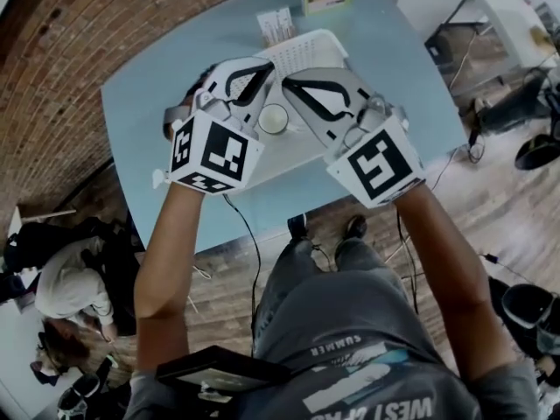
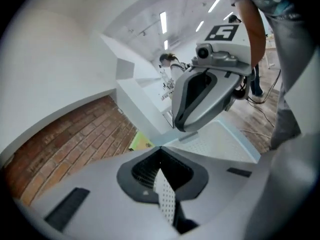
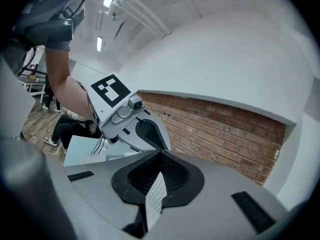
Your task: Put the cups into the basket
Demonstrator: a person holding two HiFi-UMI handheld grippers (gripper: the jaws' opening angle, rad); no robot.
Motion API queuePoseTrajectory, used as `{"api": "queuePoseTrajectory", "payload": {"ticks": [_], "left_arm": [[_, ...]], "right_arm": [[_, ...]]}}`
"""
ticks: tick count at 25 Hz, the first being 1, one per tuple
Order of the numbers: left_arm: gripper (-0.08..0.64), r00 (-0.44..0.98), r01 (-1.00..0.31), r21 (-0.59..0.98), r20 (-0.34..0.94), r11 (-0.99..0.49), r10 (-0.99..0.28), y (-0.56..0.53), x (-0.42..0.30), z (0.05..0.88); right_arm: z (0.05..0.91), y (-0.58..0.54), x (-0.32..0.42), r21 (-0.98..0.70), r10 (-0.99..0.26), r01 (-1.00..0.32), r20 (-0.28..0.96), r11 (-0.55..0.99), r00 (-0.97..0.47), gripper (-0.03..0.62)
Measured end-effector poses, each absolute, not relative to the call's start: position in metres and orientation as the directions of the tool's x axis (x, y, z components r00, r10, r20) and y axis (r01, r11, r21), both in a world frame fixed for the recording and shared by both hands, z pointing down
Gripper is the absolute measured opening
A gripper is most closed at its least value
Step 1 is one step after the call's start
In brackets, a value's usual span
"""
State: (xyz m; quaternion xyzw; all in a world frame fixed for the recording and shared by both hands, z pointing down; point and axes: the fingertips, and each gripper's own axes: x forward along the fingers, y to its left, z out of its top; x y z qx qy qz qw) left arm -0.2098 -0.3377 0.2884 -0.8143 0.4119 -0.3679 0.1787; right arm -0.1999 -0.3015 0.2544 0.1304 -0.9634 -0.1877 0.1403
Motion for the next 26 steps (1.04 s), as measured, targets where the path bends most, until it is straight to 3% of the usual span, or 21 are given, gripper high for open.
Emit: {"api": "queuePoseTrajectory", "payload": {"ticks": [4, 12, 20, 26], "left_arm": [[0.002, 0.436, -0.607, -0.585, 0.322, -0.539, -0.841, -0.328, -0.197, 0.243], [0.002, 0.454, -0.7, -0.53, 0.188, -0.479, -0.871, -0.301, -0.18, 0.187], [0.002, 0.422, -0.763, -0.483, 0.131, -0.43, -0.897, -0.276, -0.164, 0.168], [0.002, 0.383, -0.851, -0.358, 0.075, -0.384, -0.921, -0.257, -0.159, 0.157]], "right_arm": [[0.226, -0.293, -0.18, 0.444, -0.335, -0.228, 0.178, 0.867, -0.925, 0.011], [0.184, -0.26, -0.152, 0.474, -0.346, -0.255, 0.115, 0.843, -0.931, 0.011], [0.161, -0.232, -0.117, 0.481, -0.334, -0.259, 0.076, 0.838, -0.94, 0.011], [0.148, -0.211, -0.094, 0.449, -0.324, -0.263, 0.063, 0.854, -0.944, 0.011]]}}
